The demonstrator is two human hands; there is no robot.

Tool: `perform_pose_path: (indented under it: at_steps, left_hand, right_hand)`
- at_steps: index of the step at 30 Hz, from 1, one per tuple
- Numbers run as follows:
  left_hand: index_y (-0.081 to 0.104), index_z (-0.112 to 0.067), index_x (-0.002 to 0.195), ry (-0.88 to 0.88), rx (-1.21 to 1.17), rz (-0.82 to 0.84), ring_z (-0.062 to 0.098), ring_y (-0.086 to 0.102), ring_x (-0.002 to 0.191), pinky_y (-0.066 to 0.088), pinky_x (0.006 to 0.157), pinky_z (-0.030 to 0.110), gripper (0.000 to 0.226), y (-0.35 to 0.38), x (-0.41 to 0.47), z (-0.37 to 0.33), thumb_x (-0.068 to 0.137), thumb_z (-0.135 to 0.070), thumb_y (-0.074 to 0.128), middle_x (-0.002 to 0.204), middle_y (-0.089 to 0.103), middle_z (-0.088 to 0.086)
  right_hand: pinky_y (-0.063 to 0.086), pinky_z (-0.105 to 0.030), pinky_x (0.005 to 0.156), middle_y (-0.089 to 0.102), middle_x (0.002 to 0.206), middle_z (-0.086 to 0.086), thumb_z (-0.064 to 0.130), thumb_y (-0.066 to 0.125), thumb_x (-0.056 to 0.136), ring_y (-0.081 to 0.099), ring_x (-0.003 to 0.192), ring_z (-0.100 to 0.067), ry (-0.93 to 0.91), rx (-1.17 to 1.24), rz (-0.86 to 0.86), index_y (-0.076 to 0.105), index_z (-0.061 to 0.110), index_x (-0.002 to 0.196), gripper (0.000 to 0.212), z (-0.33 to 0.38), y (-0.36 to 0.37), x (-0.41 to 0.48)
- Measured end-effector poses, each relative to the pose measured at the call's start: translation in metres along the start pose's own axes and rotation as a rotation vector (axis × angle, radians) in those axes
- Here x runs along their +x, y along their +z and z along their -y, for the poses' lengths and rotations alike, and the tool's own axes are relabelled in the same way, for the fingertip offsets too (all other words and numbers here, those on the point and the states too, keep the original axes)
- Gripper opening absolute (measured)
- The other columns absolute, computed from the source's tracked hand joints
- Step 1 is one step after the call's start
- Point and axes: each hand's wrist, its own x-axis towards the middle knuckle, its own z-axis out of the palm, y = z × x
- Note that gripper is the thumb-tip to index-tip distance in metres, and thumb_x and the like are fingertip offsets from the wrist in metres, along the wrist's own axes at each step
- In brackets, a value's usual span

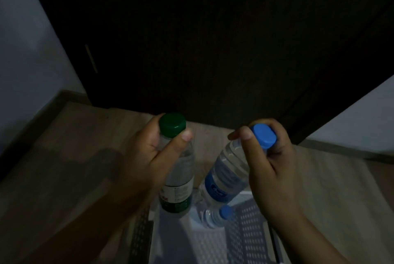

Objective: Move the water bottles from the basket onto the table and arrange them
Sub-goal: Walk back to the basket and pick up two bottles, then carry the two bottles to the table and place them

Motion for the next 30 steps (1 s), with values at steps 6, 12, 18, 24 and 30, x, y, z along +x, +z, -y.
perform_pose_path:
  at_steps: [6,12,18,24,30]
  left_hand:
    - [0.061,-0.024,0.092,-0.080,0.042,-0.028,0.008,0.066,0.080,0.054,0.071,0.032,0.043,-0.017,0.039,-0.104,0.075,-0.061,0.051,0.084,0.067,-0.007]
    - [0.060,-0.019,0.093,-0.044,-0.001,0.013,0.009,0.065,0.075,0.051,0.063,0.013,0.034,-0.049,0.066,-0.247,0.083,-0.051,0.053,0.084,0.065,0.000]
    - [0.062,-0.010,0.094,0.011,0.041,-0.006,0.006,0.066,0.080,0.048,0.067,0.008,0.045,-0.088,0.090,-0.406,0.080,-0.052,0.051,0.084,0.067,0.000]
    - [0.063,-0.010,0.091,0.085,0.044,-0.001,0.008,0.066,0.078,0.049,0.065,0.010,0.047,-0.124,0.111,-0.564,0.079,-0.053,0.049,0.083,0.067,0.000]
    - [0.064,-0.010,0.091,0.221,-0.011,0.017,0.009,0.067,0.078,0.051,0.067,0.014,0.042,-0.157,0.127,-0.702,0.080,-0.049,0.052,0.083,0.069,0.002]
  right_hand:
    - [0.050,-0.030,0.058,0.059,0.077,-0.005,0.039,0.052,0.086,0.059,0.065,-0.017,0.048,-0.026,0.023,0.055,0.016,0.085,0.023,0.098,-0.020,0.060]
    - [0.050,-0.030,0.057,0.058,0.079,-0.005,0.041,0.053,0.085,0.058,0.066,-0.018,0.072,0.000,0.035,0.055,0.023,0.084,0.019,0.229,-0.053,0.116]
    - [0.050,-0.020,0.056,0.058,0.082,0.000,0.039,0.053,0.085,0.059,0.066,-0.014,0.005,0.026,0.053,0.053,0.030,0.084,0.010,0.375,-0.093,0.172]
    - [0.050,-0.017,0.057,0.058,0.079,0.001,0.034,0.053,0.088,0.060,0.066,-0.013,-0.101,0.036,0.077,0.054,0.024,0.087,0.010,0.520,-0.136,0.226]
    - [0.054,-0.030,0.058,0.064,0.077,-0.008,0.033,0.056,0.088,0.064,0.066,-0.019,-0.201,0.098,0.032,0.058,0.011,0.087,0.022,0.653,-0.172,0.268]
